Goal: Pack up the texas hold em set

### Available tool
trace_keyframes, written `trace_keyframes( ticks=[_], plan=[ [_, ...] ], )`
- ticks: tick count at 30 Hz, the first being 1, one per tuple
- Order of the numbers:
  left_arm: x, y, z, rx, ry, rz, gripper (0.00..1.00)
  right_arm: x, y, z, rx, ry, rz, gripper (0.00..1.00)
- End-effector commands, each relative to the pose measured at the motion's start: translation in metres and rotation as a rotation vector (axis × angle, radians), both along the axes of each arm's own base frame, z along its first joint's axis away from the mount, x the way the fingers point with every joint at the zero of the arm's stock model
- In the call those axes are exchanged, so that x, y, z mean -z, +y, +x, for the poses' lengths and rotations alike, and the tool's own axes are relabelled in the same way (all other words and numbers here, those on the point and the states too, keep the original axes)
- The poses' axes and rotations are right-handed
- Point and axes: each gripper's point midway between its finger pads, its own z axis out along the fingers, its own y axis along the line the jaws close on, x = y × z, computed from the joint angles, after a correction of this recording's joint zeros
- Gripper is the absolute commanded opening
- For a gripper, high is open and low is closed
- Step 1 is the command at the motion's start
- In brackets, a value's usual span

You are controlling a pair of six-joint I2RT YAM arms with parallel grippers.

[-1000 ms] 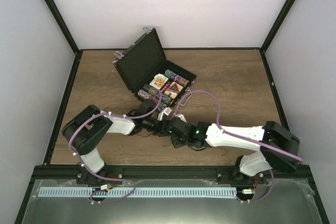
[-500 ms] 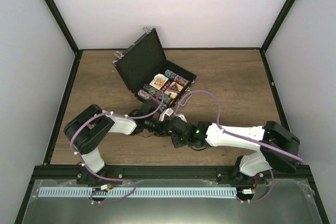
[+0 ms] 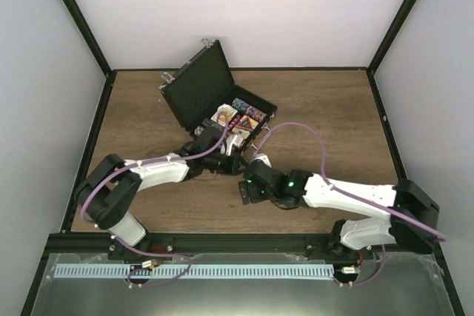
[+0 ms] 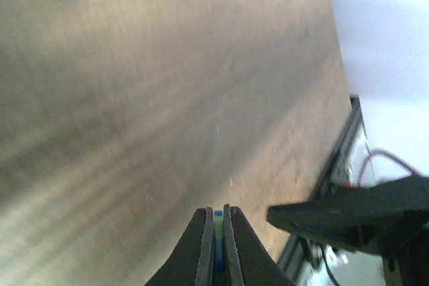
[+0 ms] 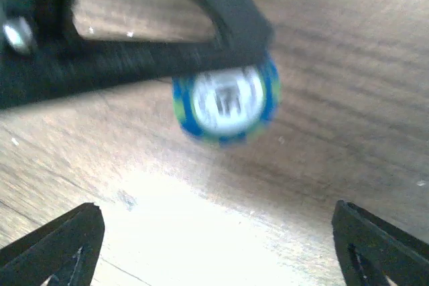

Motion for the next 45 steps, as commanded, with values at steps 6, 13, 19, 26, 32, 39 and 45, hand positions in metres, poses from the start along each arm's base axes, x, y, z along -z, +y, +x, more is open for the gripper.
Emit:
trace_keyframes(
  ticks=[6,13,19,26,32,39,45],
  plan=[
    [-0.079,0.052,0.104,-0.254,-0.653,0.313,0.04,-0.017,-0.056,0.032,0.148,-0.067,0.107,1.00],
    [-0.047,0.048,0.121,-0.171,-0.707,0.438,0.04,-0.006,-0.071,0.046,0.195,-0.047,0.179,1.00],
    [-0.027,0.050,0.127,-0.130,-0.716,0.511,0.04,-0.003,-0.071,0.047,0.200,-0.032,0.212,1.00],
    [-0.010,0.040,0.120,-0.056,-0.676,0.494,0.04,0.002,-0.071,0.045,0.203,-0.016,0.217,1.00],
    [0.004,0.039,0.119,-0.026,-0.653,0.516,0.04,0.001,-0.071,0.045,0.204,-0.013,0.220,1.00],
    [0.006,0.052,0.127,-0.061,-0.654,0.610,0.11,0.000,-0.073,0.043,0.206,-0.015,0.224,1.00],
    [-0.005,0.067,0.132,-0.119,-0.655,0.675,0.52,-0.002,-0.073,0.043,0.206,-0.017,0.227,1.00]
  ],
)
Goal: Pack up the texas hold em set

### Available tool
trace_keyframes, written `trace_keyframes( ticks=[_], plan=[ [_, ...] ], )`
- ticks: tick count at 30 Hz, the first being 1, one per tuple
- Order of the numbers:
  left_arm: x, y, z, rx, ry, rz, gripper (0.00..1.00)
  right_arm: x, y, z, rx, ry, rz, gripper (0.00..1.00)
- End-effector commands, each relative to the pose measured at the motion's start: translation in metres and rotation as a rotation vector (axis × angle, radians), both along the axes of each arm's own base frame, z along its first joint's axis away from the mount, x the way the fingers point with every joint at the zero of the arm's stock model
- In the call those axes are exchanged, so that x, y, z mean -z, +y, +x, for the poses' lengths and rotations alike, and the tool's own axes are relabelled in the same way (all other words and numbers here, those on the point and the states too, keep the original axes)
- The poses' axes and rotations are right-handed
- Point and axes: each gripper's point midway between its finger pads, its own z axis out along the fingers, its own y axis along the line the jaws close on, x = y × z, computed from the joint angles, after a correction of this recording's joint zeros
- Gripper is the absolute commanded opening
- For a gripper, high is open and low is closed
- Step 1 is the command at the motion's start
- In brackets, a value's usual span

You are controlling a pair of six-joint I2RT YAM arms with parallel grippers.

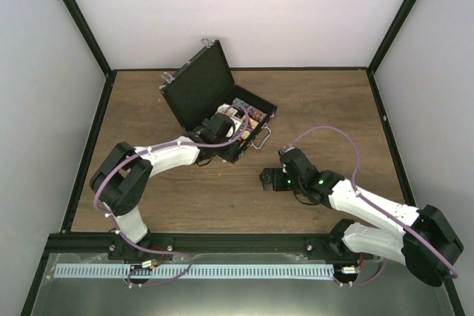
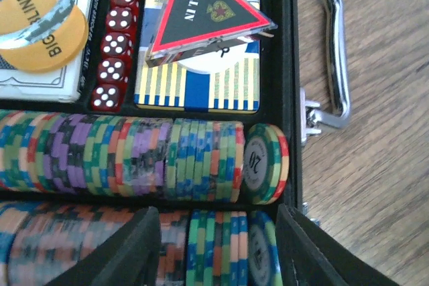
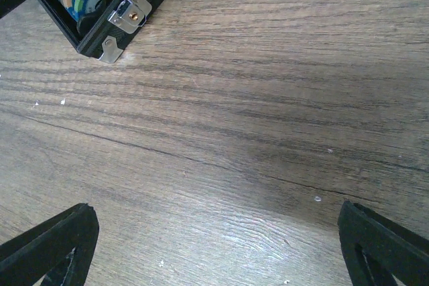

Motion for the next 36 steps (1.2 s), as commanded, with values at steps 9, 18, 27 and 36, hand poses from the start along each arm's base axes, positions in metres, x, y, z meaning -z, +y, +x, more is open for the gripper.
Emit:
trace_keyframes(
  ticks=[9,18,27,36],
  plan=[
    [-0.130,0.047,0.028,-0.214,-0.158,-0.205,1.00,-0.008,-0.003,0.004,0.015,-0.025,0.009,1.00],
    [-0.190,0.175,0.078,-0.400,-0.108,-0.527,1.00,-0.012,-0.004,0.003,0.009,-0.034,0.021,1.00],
    [-0.176,0.248,0.117,-0.478,-0.051,-0.774,1.00,-0.021,-0.006,0.004,0.019,-0.053,0.050,1.00],
    [-0.179,0.201,0.125,-0.252,0.028,-0.873,1.00,-0.021,-0.005,0.003,0.020,-0.046,0.060,1.00]
  ],
)
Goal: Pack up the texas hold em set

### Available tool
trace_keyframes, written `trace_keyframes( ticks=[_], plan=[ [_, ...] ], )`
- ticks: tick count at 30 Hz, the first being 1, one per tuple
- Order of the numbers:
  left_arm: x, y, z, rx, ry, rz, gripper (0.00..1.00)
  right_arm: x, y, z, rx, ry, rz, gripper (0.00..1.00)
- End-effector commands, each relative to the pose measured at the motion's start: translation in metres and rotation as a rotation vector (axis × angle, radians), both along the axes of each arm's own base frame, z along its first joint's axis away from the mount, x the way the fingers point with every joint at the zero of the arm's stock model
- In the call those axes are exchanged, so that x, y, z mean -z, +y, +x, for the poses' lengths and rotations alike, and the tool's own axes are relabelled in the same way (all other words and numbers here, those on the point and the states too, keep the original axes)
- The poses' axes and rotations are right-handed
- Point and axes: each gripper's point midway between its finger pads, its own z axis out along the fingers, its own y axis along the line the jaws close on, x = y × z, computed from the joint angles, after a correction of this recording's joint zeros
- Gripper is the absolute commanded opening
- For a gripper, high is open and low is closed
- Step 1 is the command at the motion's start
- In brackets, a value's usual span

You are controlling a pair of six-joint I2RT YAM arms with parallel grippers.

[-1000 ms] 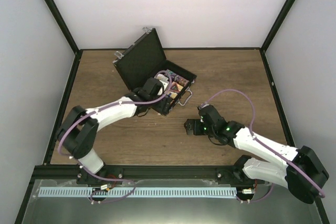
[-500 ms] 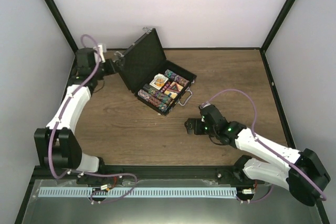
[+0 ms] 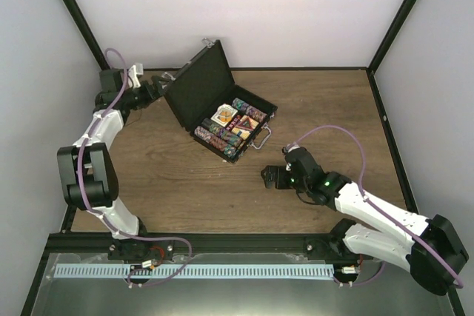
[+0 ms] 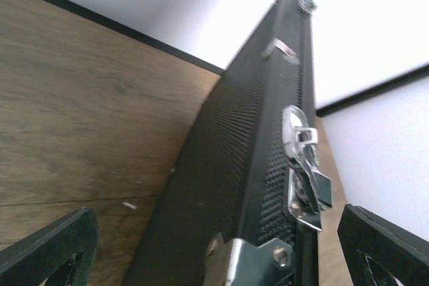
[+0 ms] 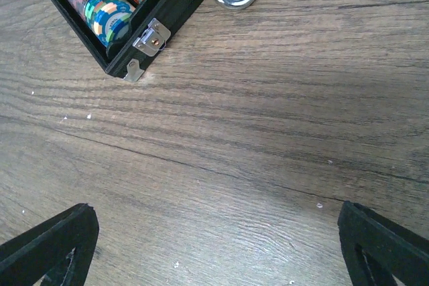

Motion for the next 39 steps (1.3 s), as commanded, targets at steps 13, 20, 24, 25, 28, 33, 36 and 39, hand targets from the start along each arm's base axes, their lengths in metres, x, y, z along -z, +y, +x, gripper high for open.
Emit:
trace_keyframes(
  ticks=[13,20,24,25,28,33,36,39],
  plan=[
    [-0.020,-0.187,-0.170,0.729,-0.148,-0.029,1.00,-0.010,-0.013,0.008,0.082,-0.030,-0.004,1.00],
    [-0.003,-0.193,-0.189,0.719,-0.104,0.181,1.00,-0.011,-0.006,0.017,0.143,0.001,0.047,1.00],
    [0.006,-0.165,-0.138,0.479,-0.070,0.377,1.00,-0.001,0.009,0.022,0.159,0.069,0.085,1.00],
    [0.014,-0.156,-0.124,0.420,-0.036,0.423,1.00,0.002,0.015,0.024,0.153,0.092,0.095,1.00],
    [0.034,-0.136,-0.088,0.309,0.048,0.516,1.00,0.006,0.033,0.034,0.141,0.133,0.106,1.00],
    [0.058,-0.119,-0.045,0.254,0.109,0.632,1.00,-0.003,0.058,0.066,0.130,0.133,0.143,0.99],
    [0.077,-0.120,-0.035,0.284,0.162,0.641,1.00,-0.006,0.060,0.086,0.153,0.142,0.185,0.99],
    [0.093,-0.127,-0.036,0.333,0.198,0.623,1.00,0.000,0.063,0.096,0.155,0.163,0.208,0.95]
  ],
)
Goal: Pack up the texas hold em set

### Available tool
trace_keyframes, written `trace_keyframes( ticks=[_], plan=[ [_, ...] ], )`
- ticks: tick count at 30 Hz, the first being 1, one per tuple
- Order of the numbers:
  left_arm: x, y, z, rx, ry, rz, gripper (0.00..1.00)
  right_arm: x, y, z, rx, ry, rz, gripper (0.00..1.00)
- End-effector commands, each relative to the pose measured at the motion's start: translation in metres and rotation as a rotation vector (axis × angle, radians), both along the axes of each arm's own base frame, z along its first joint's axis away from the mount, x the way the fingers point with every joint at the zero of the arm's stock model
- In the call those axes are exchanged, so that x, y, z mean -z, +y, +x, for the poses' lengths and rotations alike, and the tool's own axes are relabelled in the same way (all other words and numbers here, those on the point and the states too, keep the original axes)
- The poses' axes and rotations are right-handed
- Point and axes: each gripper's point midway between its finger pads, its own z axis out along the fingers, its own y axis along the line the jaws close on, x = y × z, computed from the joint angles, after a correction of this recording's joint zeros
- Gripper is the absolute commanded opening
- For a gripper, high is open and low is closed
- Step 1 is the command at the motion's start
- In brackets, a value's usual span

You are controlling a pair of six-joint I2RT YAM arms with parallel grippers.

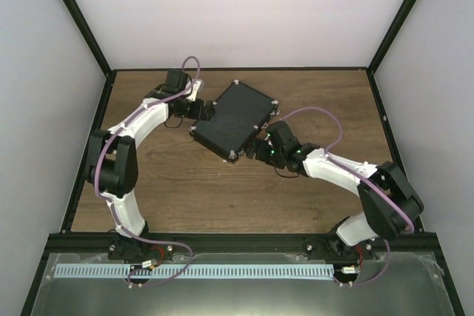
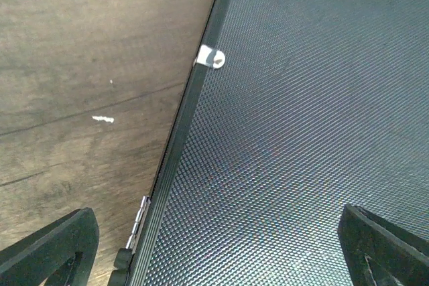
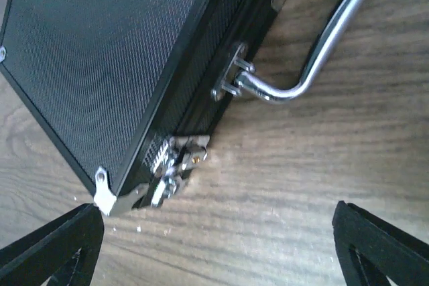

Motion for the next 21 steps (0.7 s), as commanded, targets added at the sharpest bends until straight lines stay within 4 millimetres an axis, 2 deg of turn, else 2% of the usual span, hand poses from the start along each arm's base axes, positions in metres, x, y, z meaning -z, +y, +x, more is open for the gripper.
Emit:
trace_keyframes(
  ticks=[1,5,8,11,13,21],
  plan=[
    [0.020,0.001,-0.003,0.032,0.066,0.044,1.00,-0.006,0.011,0.024,0.012,0.001,0.077,0.93],
    [0.045,0.006,-0.005,0.025,0.114,0.076,1.00,0.015,0.019,0.026,-0.027,0.044,0.058,0.77],
    [0.052,0.005,-0.004,0.025,0.140,0.079,1.00,0.029,0.021,0.022,-0.048,0.072,0.046,0.65],
    [0.059,0.005,-0.007,0.028,0.163,0.075,1.00,0.044,0.018,0.016,-0.058,0.099,0.030,0.57],
    [0.064,0.007,-0.009,0.022,0.177,0.084,1.00,0.053,0.015,0.013,-0.061,0.112,0.014,0.56],
    [0.074,0.006,-0.014,0.030,0.206,0.086,1.00,0.071,0.025,0.022,-0.100,0.130,-0.006,0.35]
  ],
)
